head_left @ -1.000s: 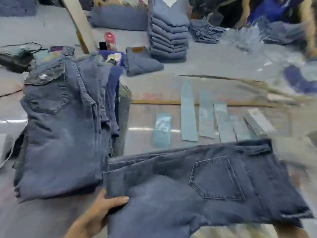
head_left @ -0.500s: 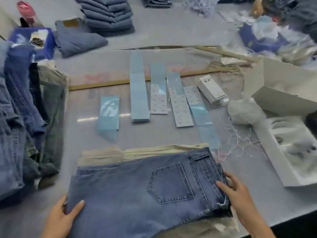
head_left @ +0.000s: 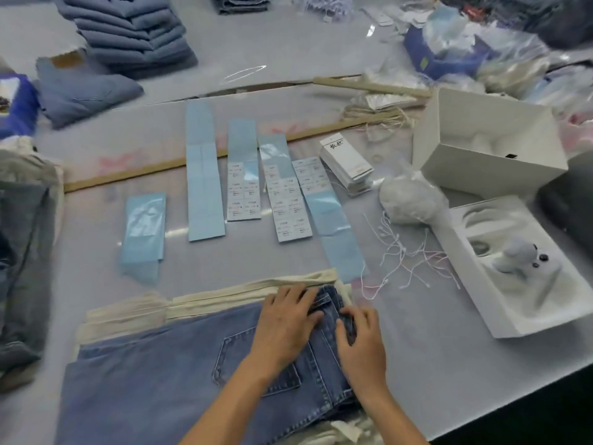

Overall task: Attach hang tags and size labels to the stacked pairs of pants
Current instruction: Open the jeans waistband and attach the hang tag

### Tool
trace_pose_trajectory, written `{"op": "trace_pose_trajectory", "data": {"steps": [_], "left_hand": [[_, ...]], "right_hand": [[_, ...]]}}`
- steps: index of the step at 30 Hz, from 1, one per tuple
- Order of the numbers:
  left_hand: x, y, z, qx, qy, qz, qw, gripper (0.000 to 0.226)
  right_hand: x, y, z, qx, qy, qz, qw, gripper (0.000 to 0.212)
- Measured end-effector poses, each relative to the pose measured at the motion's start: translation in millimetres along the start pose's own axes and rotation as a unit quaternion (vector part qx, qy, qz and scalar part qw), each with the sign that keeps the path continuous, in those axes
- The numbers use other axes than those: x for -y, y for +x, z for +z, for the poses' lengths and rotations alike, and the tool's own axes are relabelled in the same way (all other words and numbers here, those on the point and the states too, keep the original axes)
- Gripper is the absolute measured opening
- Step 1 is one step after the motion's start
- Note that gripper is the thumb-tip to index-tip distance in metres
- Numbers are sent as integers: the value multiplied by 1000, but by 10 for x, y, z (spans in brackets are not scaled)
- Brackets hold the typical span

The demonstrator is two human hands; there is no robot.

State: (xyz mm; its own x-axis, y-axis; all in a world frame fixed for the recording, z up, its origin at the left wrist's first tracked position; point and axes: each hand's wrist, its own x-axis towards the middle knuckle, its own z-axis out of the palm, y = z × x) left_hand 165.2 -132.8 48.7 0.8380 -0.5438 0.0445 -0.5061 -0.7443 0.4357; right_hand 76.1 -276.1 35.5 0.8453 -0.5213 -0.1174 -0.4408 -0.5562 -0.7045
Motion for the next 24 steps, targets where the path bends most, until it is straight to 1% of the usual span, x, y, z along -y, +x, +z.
{"op": "trace_pose_trajectory", "data": {"steps": [2,4,6,7,8,10,12,13,14,16,19,21,22,24], "left_hand": [[-72,138,150,-7,-49,-28,998,28],[-58,135,248,-57,-80,-42,994,15],[-16,52,331,-106,-70,-34,991,9],[-5,6,365,-119,-65,-23,990,9],[-10,-27,365,-128,-66,-9,990,14],[-12,-47,373,-134,-77,-10,988,25],[-30,-10,314,-120,-121,-64,983,29],[-12,39,273,-110,-148,-100,978,28],[24,107,227,-100,-170,-128,972,25],[135,306,150,-95,-191,-150,965,17],[358,722,59,-116,-184,-158,963,20],[577,1017,47,-114,-146,-140,973,25],[693,1143,56,-96,-121,-124,980,28],[903,1319,100,-52,-76,-85,992,32]], "right_hand": [[-71,29,32,-4,7,-19,1000,15],[-117,109,23,6,5,-25,1000,13],[-140,216,-6,20,-15,-30,999,10],[-133,287,-27,16,-17,-22,999,11],[-106,369,-47,-1,-8,-11,1000,13],[5,563,-78,-61,41,-10,997,15],[179,826,-50,-98,77,-46,991,11],[267,990,-2,-98,84,-66,989,10],[343,1163,64,-84,85,-85,989,10],[479,1512,216,-37,65,-126,989,17],[564,1947,454,73,-6,-173,982,26],[549,2133,570,141,-70,-206,966,36],[523,2197,602,154,-93,-230,956,40],[450,2269,619,152,-108,-275,943,40]]}}
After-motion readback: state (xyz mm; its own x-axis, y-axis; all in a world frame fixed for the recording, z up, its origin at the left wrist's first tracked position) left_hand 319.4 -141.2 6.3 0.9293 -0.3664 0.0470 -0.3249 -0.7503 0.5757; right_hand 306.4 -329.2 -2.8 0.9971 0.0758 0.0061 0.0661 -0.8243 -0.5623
